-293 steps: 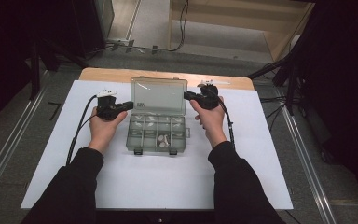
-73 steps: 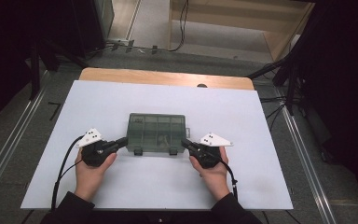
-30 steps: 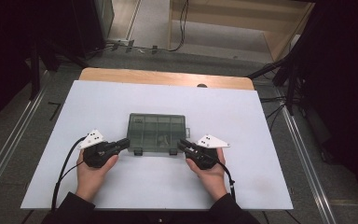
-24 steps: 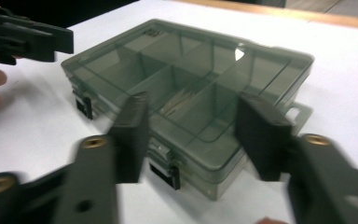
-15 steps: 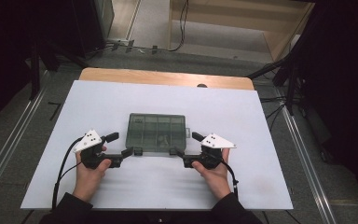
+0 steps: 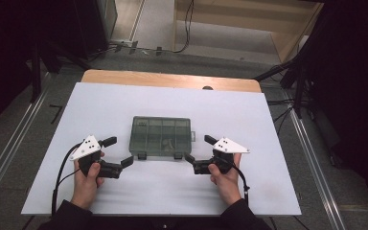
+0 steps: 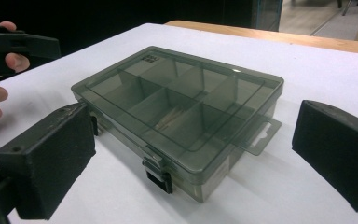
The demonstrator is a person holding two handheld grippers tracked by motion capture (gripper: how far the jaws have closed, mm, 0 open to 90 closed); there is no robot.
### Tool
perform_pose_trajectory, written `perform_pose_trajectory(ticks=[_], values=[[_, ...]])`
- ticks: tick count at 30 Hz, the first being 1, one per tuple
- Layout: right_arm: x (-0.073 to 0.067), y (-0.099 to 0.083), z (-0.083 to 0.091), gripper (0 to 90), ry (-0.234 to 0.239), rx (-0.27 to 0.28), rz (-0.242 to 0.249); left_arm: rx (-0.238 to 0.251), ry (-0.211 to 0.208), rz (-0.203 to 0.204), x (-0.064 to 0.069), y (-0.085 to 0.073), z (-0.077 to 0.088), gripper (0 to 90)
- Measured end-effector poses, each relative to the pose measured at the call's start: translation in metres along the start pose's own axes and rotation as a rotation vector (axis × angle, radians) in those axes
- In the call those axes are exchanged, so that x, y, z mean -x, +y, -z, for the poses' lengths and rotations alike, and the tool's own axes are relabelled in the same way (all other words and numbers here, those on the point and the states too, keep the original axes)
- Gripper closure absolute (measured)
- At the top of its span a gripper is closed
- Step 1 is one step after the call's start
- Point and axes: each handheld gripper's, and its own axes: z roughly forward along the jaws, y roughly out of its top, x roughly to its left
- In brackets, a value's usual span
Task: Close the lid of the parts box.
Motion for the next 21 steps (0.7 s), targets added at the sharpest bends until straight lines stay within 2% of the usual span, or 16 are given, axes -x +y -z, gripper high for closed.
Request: perform_pose_trajectory(ticks=[6,21], values=[[0.003,-0.001,0.005,0.0,-0.001,0.008,-0.005,-0.009,0.005,-0.010,-0.001,-0.002,0.005,0.0],[0.017,-0.008,0.025,0.0,-0.045,0.007,-0.016,-0.017,0.023,-0.016,-0.006,-0.006,0.020,0.0]])
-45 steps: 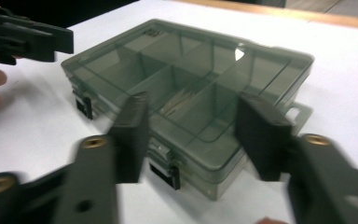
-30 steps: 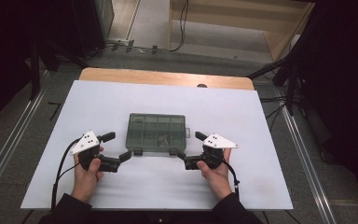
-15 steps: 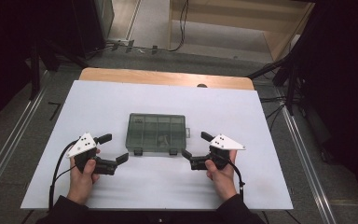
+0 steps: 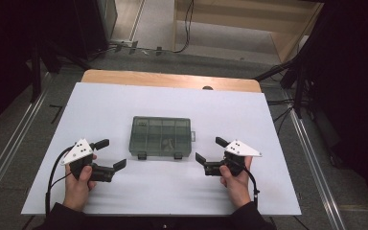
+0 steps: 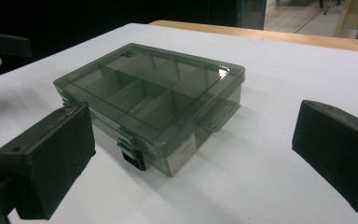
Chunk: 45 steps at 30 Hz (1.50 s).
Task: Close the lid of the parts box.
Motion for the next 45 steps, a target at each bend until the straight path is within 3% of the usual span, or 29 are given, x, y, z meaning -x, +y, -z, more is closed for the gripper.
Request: perform_pose_trajectory(ticks=[21,45], values=[[0.025,-0.010,0.033,0.0,-0.075,0.008,-0.012,-0.010,0.030,0.010,-0.009,-0.008,0.023,0.0],[0.057,-0.024,0.071,0.0,-0.165,0.014,-0.039,-0.007,0.098,0.038,-0.026,-0.019,0.056,0.0]])
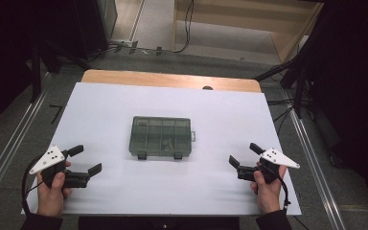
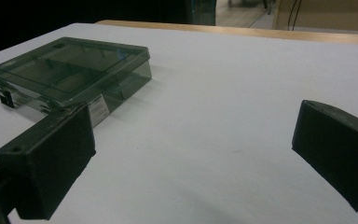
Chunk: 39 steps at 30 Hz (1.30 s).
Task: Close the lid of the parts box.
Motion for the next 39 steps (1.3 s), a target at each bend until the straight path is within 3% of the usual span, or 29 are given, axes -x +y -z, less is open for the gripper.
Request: perform_pose_trajectory(ticks=[30,34,39], values=[[0.042,-0.020,0.044,0.0,-0.122,0.007,-0.049,0.005,0.089,0.048,-0.026,-0.015,0.035,0.0],[0.046,-0.023,0.047,0.0,-0.148,0.003,-0.028,0.006,0.094,0.057,-0.028,-0.017,0.037,0.0],[0.049,-0.024,0.047,0.0,-0.144,0.011,-0.049,-0.001,0.093,0.050,-0.027,-0.018,0.032,0.0]])
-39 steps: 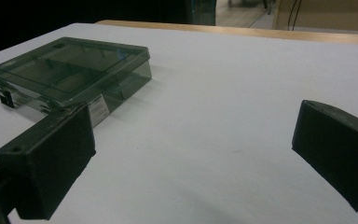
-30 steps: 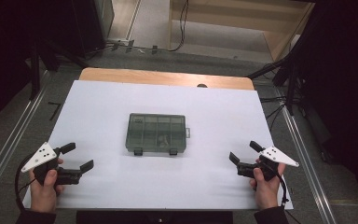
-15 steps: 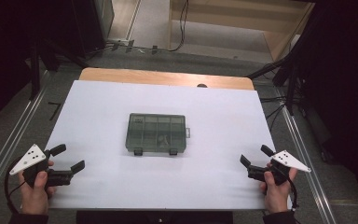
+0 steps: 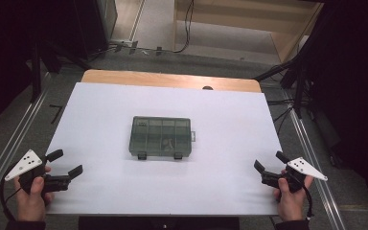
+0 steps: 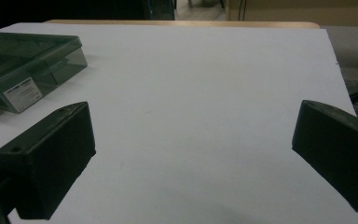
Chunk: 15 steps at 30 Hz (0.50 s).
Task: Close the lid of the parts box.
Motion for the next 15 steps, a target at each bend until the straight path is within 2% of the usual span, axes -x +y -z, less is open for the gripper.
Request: perform_pose_trajectory(ticks=[7,15], values=[[-0.0060,-0.0011,-0.0066,0.0,-0.006,-0.008,0.026,-0.022,0.023,-0.013,0.0023,-0.0011,-0.0061,0.0],[-0.0047,-0.0013,-0.0069,0.0,-0.009,-0.005,0.016,-0.029,0.032,-0.005,0.0020,-0.0015,-0.0078,0.0]])
